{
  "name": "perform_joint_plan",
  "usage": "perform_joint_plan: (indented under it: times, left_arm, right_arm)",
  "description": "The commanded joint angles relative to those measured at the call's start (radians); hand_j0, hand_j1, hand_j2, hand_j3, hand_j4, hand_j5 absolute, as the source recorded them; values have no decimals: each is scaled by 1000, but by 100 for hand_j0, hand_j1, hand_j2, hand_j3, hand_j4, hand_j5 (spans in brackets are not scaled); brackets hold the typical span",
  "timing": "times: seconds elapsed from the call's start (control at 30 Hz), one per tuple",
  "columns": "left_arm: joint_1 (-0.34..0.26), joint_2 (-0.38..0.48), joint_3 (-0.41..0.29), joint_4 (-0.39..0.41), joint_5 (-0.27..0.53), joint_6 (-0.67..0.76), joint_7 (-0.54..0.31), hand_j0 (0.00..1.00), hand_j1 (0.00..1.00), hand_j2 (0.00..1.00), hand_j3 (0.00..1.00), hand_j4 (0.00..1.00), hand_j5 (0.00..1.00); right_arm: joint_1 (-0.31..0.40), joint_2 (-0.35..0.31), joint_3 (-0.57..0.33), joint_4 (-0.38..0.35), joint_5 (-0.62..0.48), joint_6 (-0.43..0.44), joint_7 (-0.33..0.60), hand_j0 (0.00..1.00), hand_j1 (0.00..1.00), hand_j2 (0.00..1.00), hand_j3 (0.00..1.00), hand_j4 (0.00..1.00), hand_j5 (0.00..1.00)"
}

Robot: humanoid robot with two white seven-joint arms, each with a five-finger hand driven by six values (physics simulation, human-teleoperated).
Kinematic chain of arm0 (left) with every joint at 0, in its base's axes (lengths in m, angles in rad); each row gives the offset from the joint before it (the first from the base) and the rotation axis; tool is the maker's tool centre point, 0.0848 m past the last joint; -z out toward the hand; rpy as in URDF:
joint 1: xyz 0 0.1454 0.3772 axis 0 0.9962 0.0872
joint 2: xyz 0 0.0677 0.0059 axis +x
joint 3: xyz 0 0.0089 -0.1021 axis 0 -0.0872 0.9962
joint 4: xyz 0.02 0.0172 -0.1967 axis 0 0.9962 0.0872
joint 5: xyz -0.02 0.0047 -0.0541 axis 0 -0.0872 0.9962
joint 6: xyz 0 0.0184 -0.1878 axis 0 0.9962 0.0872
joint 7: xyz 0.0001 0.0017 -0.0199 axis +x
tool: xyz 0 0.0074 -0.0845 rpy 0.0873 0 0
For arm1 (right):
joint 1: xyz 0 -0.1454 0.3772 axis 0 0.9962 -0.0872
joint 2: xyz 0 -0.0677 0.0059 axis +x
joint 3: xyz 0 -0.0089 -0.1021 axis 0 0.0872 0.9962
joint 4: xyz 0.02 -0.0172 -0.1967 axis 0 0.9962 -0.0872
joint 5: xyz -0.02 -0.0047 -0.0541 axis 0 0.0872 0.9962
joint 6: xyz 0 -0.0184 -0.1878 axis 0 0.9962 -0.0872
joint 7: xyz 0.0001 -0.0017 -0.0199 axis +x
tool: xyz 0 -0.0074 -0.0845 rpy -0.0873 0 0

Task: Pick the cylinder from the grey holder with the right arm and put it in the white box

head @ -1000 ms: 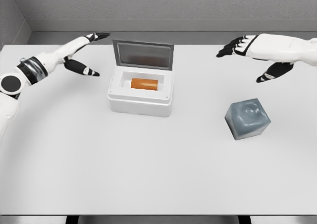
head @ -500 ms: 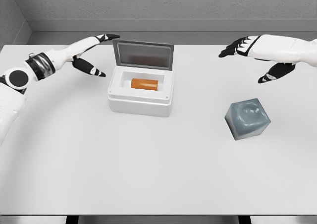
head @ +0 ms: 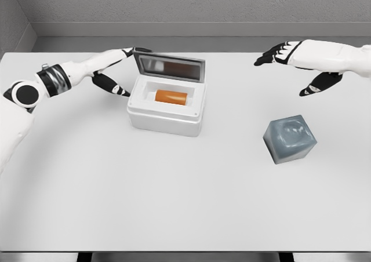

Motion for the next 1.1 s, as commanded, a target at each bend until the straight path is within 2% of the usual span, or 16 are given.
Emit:
perform_joint_plan:
  times: [0.0, 0.53, 0.63, 0.73, 0.83, 1.03, 1.07]
  left_arm:
    - [0, 6, 9, -4, 38, 8, 4, 100, 100, 100, 100, 100, 100]
    - [0, 52, 12, 64, 71, 8, 1, 100, 100, 100, 100, 100, 100]
    - [0, 63, 14, 64, 114, 8, -1, 100, 100, 100, 100, 100, 100]
    - [2, 62, 12, 64, 176, 8, -32, 100, 100, 100, 100, 100, 100]
    - [3, 63, 14, 62, 196, 8, -44, 100, 100, 100, 100, 100, 100]
    - [41, 149, 14, 64, 252, 8, -53, 100, 100, 100, 100, 100, 100]
    - [49, 166, 31, 64, 265, 8, -53, 100, 100, 100, 100, 100, 100]
  right_arm:
    - [-2, 4, -1, 3, -7, 1, 0, 100, 100, 100, 100, 100, 100]
    - [18, 10, -8, 1, -7, 1, -8, 100, 100, 100, 100, 100, 100]
    - [20, 16, -10, 38, -8, 1, -7, 100, 100, 100, 100, 100, 100]
    - [23, 20, -10, 46, -8, 1, -5, 100, 100, 100, 100, 100, 100]
    - [46, 20, -10, 46, -7, 1, -5, 100, 100, 100, 100, 100, 100]
    - [66, 20, -13, 53, -5, 1, -4, 100, 100, 100, 100, 100, 100]
    - [77, 18, -13, 52, -2, 1, -2, 100, 100, 100, 100, 100, 100]
